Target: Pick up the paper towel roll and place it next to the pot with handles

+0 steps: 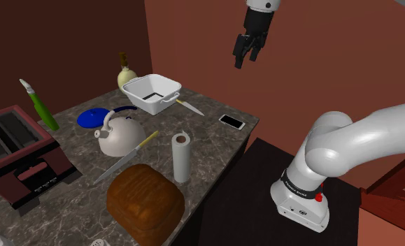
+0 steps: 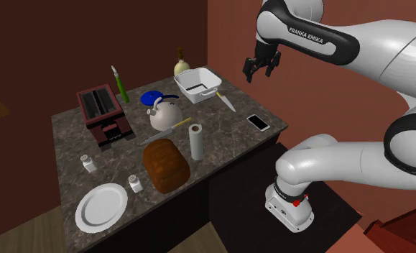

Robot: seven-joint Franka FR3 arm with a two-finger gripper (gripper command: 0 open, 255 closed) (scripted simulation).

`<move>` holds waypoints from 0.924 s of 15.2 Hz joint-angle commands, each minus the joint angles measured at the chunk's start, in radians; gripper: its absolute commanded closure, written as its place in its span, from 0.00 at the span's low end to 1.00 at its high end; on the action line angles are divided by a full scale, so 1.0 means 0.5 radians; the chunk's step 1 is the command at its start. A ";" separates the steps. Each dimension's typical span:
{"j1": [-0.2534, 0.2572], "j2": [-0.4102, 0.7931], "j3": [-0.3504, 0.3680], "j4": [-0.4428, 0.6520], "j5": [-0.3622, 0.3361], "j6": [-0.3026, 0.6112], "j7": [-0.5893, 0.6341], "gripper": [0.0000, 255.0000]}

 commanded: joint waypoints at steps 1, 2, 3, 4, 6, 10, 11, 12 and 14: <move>0.000 0.000 0.000 0.000 0.000 0.000 0.000 0.00; 0.010 0.007 0.032 -0.033 0.027 0.029 0.048 0.00; 0.020 0.017 0.064 -0.064 0.054 0.059 0.095 0.00; 0.031 0.029 0.096 -0.093 0.082 0.090 0.143 0.00; 0.053 0.061 0.162 -0.143 0.137 0.155 0.236 0.00; 0.101 0.156 0.292 -0.217 0.247 0.293 0.420 0.00; 0.113 0.186 0.325 -0.230 0.273 0.330 0.465 0.00; 0.126 0.219 0.358 -0.240 0.299 0.367 0.510 0.00; 0.149 0.292 0.423 -0.253 0.349 0.443 0.599 0.00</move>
